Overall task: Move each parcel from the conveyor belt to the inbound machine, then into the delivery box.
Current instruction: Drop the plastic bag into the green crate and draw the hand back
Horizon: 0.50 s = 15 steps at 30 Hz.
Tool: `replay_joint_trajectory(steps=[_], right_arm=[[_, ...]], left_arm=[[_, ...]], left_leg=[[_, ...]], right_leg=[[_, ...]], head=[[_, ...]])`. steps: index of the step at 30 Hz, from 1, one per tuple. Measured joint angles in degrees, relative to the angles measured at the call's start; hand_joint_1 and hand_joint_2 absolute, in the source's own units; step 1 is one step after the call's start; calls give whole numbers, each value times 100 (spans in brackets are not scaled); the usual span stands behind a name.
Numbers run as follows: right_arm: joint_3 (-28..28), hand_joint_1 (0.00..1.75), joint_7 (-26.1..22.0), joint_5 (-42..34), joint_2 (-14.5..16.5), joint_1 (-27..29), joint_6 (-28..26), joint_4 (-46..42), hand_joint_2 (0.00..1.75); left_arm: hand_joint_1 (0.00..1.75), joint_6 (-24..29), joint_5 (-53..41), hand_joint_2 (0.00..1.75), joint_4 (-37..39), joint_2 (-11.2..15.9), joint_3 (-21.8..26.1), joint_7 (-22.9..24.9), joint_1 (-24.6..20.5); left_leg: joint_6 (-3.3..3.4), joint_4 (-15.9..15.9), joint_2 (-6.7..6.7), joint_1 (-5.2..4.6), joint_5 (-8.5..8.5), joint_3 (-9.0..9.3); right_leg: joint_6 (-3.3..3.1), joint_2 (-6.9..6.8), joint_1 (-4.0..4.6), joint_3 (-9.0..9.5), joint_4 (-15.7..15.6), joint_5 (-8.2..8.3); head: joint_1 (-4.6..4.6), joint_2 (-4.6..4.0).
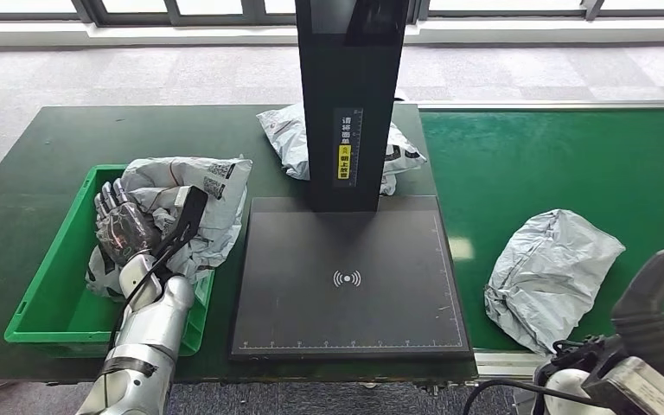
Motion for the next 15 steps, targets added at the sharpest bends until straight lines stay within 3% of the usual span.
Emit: replay_joint_trajectory(steps=[7, 11, 15], right_arm=[[-2, 0, 0, -1, 0, 1, 0, 0, 175], [-7, 0, 0, -16, 0, 2, 0, 0, 175], [-75, 0, 0, -68, 0, 15, 0, -1, 175]], left_arm=[[0, 0, 165, 175, -37, -20, -60, -269, 31], [0, -15, 287, 0, -118, -56, -106, -407, 83], [0, -123, 562, 0, -523, -171, -198, -679, 320]], left_leg=[[1, 0, 0, -2, 1, 5], [1, 0, 0, -3, 0, 6], [1, 0, 2, -4, -3, 8]], right_leg=[[0, 0, -2, 6, 0, 0], [0, 0, -3, 6, -1, 0], [0, 5, -4, 7, -2, 0]], head=[[0, 0], [0, 0], [0, 0]])
